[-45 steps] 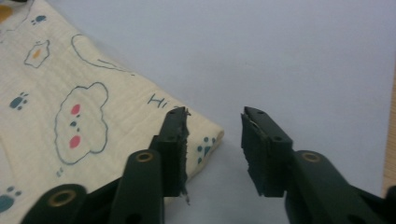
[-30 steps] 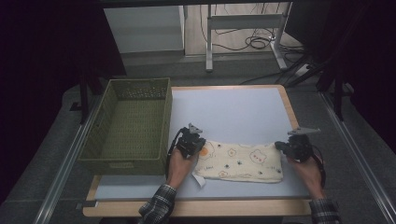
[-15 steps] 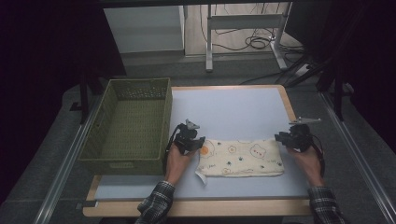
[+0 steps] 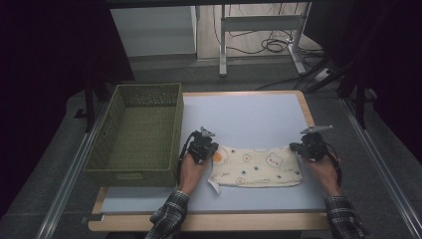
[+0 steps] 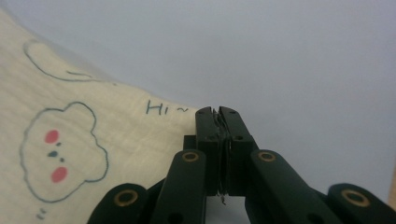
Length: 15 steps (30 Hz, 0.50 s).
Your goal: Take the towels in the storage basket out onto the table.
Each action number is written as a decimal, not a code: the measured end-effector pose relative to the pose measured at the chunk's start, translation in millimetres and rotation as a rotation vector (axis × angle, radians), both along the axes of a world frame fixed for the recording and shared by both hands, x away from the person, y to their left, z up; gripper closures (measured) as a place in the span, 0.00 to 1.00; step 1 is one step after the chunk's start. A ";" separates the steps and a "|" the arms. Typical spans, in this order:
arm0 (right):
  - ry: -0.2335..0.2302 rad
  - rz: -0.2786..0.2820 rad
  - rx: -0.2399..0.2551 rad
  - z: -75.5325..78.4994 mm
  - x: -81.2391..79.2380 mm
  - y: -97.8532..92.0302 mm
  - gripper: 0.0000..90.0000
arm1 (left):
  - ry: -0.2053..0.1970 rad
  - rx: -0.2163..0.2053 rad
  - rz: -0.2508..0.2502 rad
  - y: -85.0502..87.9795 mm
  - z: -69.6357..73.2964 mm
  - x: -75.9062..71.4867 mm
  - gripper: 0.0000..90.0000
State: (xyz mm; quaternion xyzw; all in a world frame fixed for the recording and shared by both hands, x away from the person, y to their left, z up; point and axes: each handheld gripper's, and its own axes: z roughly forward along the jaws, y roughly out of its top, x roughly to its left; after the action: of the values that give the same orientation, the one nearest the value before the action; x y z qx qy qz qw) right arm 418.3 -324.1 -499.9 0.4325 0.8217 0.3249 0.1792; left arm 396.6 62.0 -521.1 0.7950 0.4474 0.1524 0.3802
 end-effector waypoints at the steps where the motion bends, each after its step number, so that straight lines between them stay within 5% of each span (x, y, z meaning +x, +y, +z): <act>1: -0.011 0.001 0.018 2.5 -0.9 -0.7 0.97 | -0.014 0.001 -0.003 0.4 2.3 -1.9 0.97; 8: -0.091 0.047 0.082 17.3 -33.4 -12.6 0.97 | -0.103 0.006 -0.040 1.3 12.6 -31.0 0.96; 15: -0.119 0.074 0.113 21.0 -55.8 -24.1 0.97 | -0.129 0.014 -0.072 2.0 13.2 -49.5 0.96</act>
State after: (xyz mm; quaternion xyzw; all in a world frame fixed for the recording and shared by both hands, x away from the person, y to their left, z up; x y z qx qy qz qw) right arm 362.4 -348.2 -479.0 0.3913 0.8052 0.4025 0.1910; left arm 347.1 64.0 -507.9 0.8018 0.3922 0.1927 0.4076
